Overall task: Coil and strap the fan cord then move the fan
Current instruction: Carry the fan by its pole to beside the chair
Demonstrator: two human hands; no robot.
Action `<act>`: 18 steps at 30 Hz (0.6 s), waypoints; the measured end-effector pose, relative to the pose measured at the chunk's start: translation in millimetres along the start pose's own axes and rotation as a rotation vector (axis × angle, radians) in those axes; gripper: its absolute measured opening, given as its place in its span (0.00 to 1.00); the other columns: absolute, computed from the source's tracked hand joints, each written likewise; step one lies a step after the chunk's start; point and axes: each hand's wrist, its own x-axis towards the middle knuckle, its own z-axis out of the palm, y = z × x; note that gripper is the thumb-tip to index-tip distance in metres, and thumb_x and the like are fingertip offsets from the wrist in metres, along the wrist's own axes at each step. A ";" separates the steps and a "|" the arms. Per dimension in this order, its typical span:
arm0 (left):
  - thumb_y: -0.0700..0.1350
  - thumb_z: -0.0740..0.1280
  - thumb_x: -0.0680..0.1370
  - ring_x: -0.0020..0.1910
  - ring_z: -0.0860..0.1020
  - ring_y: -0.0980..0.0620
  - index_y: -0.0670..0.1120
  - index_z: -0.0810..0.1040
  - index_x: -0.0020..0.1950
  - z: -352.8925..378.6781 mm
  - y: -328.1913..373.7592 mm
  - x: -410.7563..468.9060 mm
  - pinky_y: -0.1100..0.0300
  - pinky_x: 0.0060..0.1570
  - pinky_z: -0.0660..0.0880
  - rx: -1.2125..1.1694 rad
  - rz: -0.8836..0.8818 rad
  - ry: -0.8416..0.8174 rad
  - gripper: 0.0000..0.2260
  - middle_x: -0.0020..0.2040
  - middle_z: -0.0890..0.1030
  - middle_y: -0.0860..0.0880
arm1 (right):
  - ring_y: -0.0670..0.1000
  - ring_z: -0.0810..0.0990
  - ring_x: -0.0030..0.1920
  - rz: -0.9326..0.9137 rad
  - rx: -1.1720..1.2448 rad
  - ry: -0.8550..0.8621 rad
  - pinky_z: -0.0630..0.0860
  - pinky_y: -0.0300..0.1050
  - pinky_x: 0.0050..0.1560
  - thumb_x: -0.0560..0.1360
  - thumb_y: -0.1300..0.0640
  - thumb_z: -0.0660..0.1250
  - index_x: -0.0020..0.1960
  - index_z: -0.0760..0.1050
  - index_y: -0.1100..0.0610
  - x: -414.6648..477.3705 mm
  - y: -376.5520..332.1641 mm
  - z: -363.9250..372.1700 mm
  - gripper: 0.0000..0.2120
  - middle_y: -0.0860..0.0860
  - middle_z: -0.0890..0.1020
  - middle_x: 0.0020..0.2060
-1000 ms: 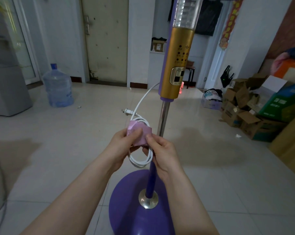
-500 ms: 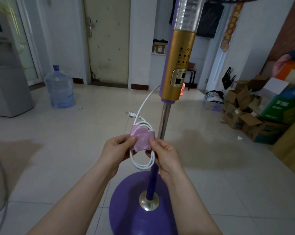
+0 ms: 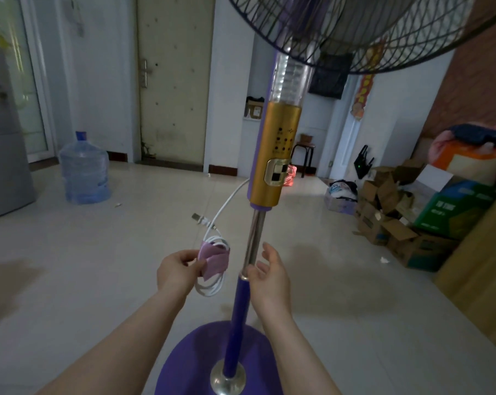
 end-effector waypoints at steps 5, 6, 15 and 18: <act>0.40 0.73 0.71 0.50 0.80 0.44 0.44 0.80 0.57 39.0 13.5 -4.7 0.50 0.54 0.78 0.006 -0.104 -0.012 0.15 0.51 0.84 0.43 | 0.51 0.72 0.71 0.033 -0.039 -0.082 0.73 0.55 0.68 0.81 0.61 0.61 0.78 0.57 0.45 15.4 -24.6 -6.8 0.29 0.48 0.71 0.72; 0.39 0.71 0.73 0.52 0.80 0.44 0.43 0.78 0.61 47.7 16.6 -7.8 0.50 0.56 0.77 -0.050 -0.127 -0.076 0.16 0.53 0.83 0.43 | 0.51 0.73 0.69 0.032 -0.044 -0.100 0.73 0.56 0.67 0.81 0.60 0.60 0.76 0.60 0.42 17.9 -27.5 -7.8 0.27 0.47 0.73 0.70; 0.35 0.64 0.78 0.56 0.80 0.52 0.47 0.77 0.67 71.1 17.0 -29.9 0.61 0.52 0.76 -0.131 0.066 -0.380 0.18 0.58 0.82 0.48 | 0.49 0.74 0.69 0.032 -0.055 -0.137 0.72 0.52 0.70 0.81 0.65 0.57 0.76 0.63 0.47 30.9 -19.3 -9.9 0.26 0.49 0.74 0.70; 0.37 0.66 0.77 0.52 0.81 0.54 0.50 0.79 0.63 75.7 14.0 -32.9 0.61 0.48 0.77 -0.073 0.092 -0.343 0.17 0.53 0.84 0.52 | 0.49 0.73 0.69 0.029 -0.033 -0.160 0.71 0.47 0.69 0.81 0.64 0.59 0.76 0.62 0.48 31.2 -18.2 -12.2 0.27 0.49 0.73 0.71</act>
